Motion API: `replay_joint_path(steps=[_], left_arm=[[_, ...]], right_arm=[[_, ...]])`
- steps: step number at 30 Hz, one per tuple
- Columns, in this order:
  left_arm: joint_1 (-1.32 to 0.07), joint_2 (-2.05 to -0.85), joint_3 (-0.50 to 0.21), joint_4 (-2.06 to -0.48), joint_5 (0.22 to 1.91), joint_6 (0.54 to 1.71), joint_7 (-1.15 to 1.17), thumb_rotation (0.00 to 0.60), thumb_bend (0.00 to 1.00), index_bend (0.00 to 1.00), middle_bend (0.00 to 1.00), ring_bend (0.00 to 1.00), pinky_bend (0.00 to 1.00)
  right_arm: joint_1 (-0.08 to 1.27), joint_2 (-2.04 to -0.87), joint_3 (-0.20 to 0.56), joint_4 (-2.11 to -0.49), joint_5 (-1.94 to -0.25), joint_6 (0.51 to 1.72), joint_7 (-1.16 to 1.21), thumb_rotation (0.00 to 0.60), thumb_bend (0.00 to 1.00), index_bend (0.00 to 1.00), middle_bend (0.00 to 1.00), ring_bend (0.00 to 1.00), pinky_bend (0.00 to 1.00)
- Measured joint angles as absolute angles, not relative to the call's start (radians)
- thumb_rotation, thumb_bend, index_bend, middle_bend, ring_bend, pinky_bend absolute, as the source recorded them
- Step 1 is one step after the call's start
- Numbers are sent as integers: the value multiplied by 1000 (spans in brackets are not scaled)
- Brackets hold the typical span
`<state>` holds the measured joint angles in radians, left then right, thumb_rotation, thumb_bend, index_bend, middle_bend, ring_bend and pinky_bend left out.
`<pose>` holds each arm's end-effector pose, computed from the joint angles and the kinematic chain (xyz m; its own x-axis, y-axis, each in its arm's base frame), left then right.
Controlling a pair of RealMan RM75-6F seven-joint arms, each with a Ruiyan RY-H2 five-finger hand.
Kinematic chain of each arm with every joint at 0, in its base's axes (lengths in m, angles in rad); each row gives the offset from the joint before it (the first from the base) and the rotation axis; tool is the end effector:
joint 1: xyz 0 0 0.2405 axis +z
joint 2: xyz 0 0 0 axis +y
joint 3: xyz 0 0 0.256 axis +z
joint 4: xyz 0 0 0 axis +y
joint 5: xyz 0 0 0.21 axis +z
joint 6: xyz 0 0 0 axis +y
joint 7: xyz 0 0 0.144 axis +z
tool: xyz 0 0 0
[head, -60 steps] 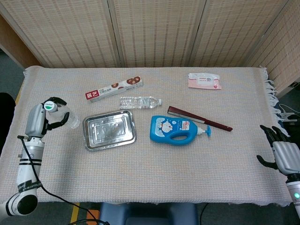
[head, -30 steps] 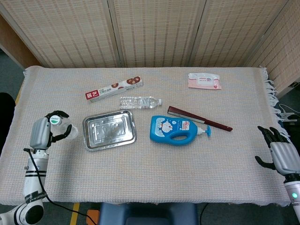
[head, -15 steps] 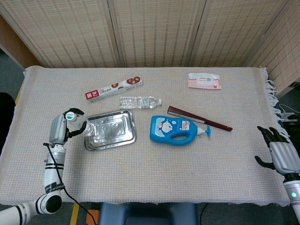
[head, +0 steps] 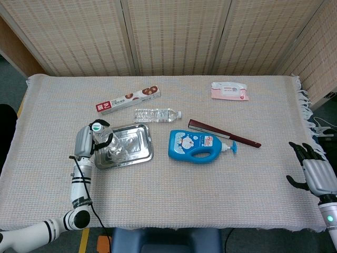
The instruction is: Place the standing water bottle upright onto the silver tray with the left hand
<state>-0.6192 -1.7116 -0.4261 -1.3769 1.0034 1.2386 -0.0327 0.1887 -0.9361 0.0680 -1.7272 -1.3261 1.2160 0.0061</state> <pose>-0.1671 0.3683 0.0199 -0.2221 -0.0444 0.9740 0.9750 -0.0177 0.2215 -0.3152 -0.2114 0.1842 0.4086 -0.1997 0.8906 -0.9014 0.0652 0.4282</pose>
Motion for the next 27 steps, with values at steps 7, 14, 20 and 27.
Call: replay_joint_path(steps=[7, 14, 20, 27], left_arm=[[-628, -1748, -422, -1332, 987, 1225, -23, 600, 567, 603, 739, 528, 535], [-627, -1760, -410, -1297, 1016, 1231, -26, 600, 523, 398, 482, 347, 349], [-617, -1740, -405, -1323, 1009, 1201, -34, 600, 424, 98, 107, 124, 215], [-610, -1715, -402, -1354, 988, 1168, -27, 600, 392, 21, 0, 20, 188]], right_arm=[[187, -933, 70, -1727, -1326, 1220, 15, 600, 190, 40, 110, 0, 180], [189, -935, 69, -1726, -1327, 1217, 11, 600, 189, 40, 110, 0, 180], [190, -937, 67, -1726, -1326, 1215, 6, 600, 189, 40, 110, 0, 180], [190, -937, 67, -1727, -1325, 1216, 5, 600, 190, 40, 110, 0, 180]])
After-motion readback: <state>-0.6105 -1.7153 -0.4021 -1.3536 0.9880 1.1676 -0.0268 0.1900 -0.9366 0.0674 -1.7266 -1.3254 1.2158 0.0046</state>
